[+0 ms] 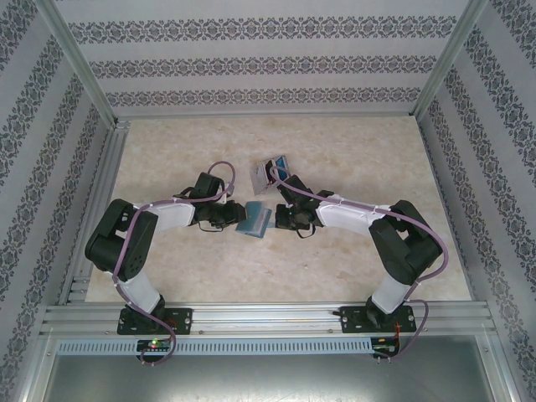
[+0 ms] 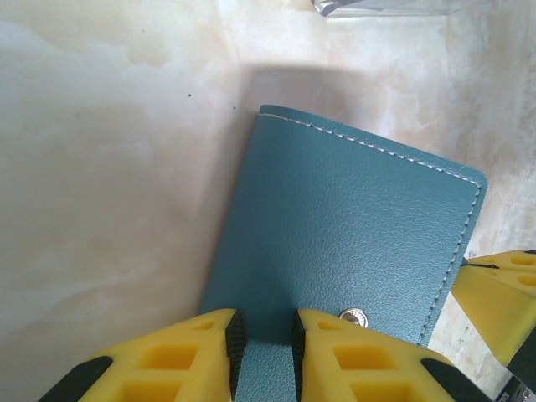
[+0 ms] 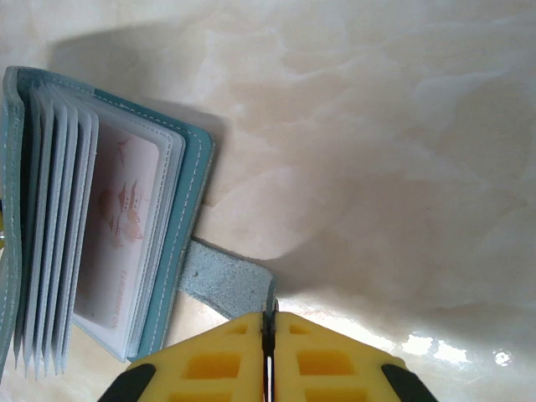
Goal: Put the credit cards into the card holder
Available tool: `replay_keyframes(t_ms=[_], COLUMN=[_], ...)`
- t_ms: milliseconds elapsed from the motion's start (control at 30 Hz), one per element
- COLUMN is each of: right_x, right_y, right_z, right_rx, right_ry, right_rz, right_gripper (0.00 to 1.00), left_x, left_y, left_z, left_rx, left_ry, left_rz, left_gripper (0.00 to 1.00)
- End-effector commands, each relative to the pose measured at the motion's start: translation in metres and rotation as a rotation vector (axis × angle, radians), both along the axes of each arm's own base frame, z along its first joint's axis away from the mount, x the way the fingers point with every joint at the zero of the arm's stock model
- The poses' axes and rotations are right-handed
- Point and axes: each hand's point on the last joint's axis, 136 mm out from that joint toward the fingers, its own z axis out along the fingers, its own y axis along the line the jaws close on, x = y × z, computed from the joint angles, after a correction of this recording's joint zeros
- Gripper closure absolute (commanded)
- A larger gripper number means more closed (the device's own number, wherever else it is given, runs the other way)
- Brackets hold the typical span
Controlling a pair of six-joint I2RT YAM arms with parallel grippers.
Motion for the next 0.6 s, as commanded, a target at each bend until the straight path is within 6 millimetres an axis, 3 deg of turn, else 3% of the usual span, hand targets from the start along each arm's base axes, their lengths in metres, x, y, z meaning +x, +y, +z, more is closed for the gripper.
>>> replay_keyframes(t_ms=[0, 100, 333, 567], right_x=[0.001, 0.001, 0.006, 0.012], right_y=[-0.003, -0.002, 0.007, 0.048], right_z=[0.005, 0.006, 0.024, 0.044], right_rx=[0.021, 0.023, 0.068, 0.123], right_ry=[-0.007, -0.009, -0.070, -0.103], right_rz=[-0.018, -0.015, 0.041, 0.181], right_gripper=[0.94, 1.00, 1.00, 1.00], left_x=[-0.015, -0.016, -0.016, -0.016], left_y=[0.006, 0.006, 0.006, 0.001], left_z=[-0.025, -0.025, -0.024, -0.026], left_rx=[0.066, 0.065, 0.068, 0.078], left_ry=[0.078, 0.078, 0.080, 0.080], left_rz=[-0.002, -0.001, 0.001, -0.013], left_gripper=[0.73, 0.73, 0.73, 0.73])
